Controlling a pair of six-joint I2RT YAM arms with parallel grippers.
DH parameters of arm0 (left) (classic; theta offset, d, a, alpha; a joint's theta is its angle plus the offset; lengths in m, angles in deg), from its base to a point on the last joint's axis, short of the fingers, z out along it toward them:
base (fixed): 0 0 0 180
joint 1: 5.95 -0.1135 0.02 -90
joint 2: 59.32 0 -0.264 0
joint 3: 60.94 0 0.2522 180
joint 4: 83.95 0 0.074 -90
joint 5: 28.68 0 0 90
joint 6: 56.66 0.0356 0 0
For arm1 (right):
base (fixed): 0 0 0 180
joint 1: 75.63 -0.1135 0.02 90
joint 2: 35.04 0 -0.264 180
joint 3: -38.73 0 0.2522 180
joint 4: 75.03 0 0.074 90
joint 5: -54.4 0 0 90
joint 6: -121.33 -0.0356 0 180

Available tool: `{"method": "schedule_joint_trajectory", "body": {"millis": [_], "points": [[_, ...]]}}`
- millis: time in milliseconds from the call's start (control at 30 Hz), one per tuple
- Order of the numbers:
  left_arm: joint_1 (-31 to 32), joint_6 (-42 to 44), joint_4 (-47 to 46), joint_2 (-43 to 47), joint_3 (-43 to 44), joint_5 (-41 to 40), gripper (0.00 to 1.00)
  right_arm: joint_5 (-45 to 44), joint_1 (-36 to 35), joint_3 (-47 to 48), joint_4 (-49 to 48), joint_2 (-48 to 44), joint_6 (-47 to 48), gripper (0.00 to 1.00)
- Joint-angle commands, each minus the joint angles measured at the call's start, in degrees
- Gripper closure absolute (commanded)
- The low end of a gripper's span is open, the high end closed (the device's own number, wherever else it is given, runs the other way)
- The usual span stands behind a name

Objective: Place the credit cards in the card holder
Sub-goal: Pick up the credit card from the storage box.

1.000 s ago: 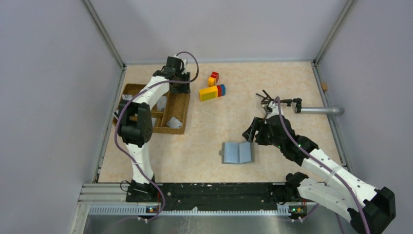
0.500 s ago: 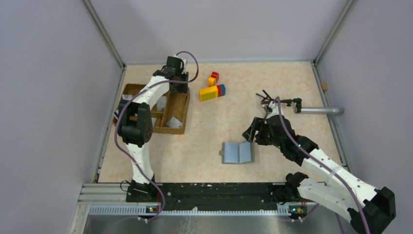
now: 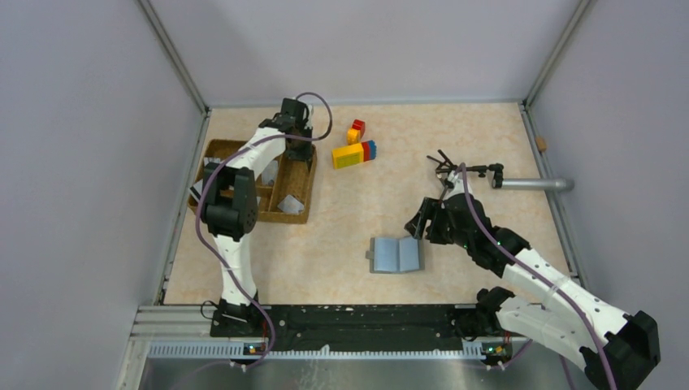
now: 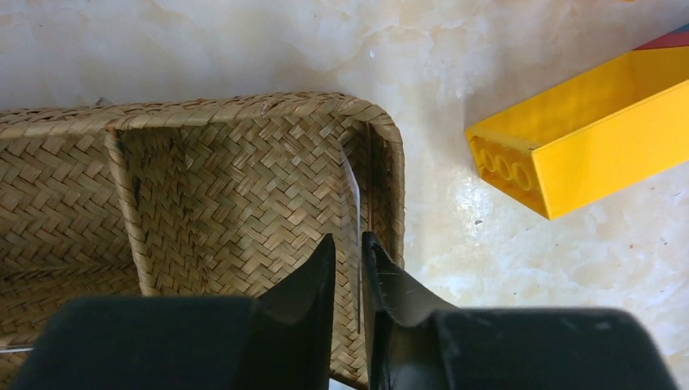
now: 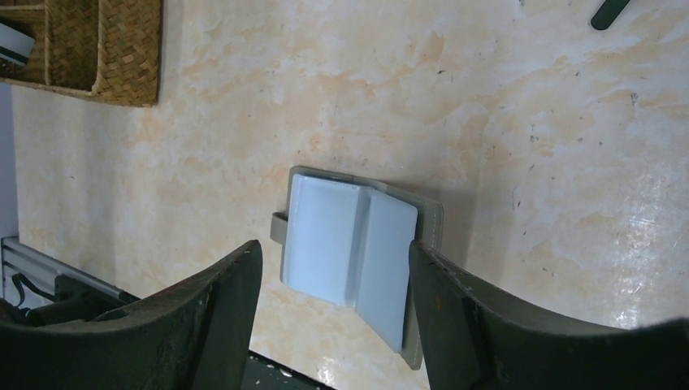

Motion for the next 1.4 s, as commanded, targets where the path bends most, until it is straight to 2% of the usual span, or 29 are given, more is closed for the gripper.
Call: {"method": "schedule_joint_trajectory", "body": {"millis": [0, 100, 267, 533, 733, 900, 967, 1033, 1167, 1233, 1367], "points": [[0.0, 0.7, 0.5, -0.7, 2.3, -0.8, 0.85, -0.1, 0.5, 0.0, -1.2, -0.7, -0.4, 0.35], [0.0, -0.1, 1.4, -0.7, 3.0, -0.6, 1.00, -0.1, 0.5, 0.0, -1.2, -0.7, -0.4, 0.35], [0.0, -2.0, 2.5, 3.2, 3.0, -1.0, 1.00, -0.4, 0.5, 0.4, -0.7, -1.1, -0.3, 0.35], [0.0, -2.8, 0.2, 18.2, -5.0, -0.1, 1.00, -1.4, 0.5, 2.4, 0.8, -3.0, 2.3, 0.35], [0.2, -2.4, -3.0, 31.6, -13.7, 8.2, 1.00, 2.2, 0.5, 4.4, 0.0, -5.0, 6.8, 0.34], [1.5, -1.7, -3.9, 39.6, -21.5, 23.7, 1.00, 14.5, 0.5, 5.0, -5.1, -6.7, 11.9, 0.31], [2.7, -0.6, -4.4, 41.6, -25.3, 34.3, 1.00, 19.6, 0.5, 5.4, -6.6, -6.6, 12.9, 0.29], [4.3, 1.1, -5.3, 43.2, -29.6, 46.4, 1.00, 24.3, 0.5, 5.9, -8.1, -6.1, 13.5, 0.22], [6.5, -1.2, -13.4, 45.7, -39.5, 62.1, 1.00, 31.4, 0.5, 6.2, -11.1, -3.7, 13.2, 0.18], [8.1, -2.4, -15.4, 45.7, -42.1, 67.4, 1.00, 34.9, 0.5, 6.1, -12.5, -1.3, 12.5, 0.20], [13.4, -2.2, -15.3, 44.0, -42.7, 71.4, 1.00, 43.0, 0.4, 3.9, -19.5, 3.1, 8.4, 0.29]]}}
